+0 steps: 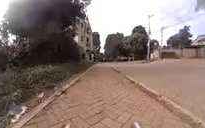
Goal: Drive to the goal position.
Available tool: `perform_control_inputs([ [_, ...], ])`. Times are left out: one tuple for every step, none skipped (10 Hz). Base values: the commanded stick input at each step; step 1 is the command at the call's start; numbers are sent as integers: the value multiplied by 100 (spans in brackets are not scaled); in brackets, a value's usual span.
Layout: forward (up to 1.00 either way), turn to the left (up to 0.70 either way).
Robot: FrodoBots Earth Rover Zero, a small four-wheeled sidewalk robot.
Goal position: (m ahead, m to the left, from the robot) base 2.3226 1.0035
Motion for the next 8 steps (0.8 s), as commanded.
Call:
perform_control_inputs([
  [50,0],
  [50,0],
  [50,0],
  [50,0],
  [50,0],
  [50,0],
  [50,0],
  [50,0],
])
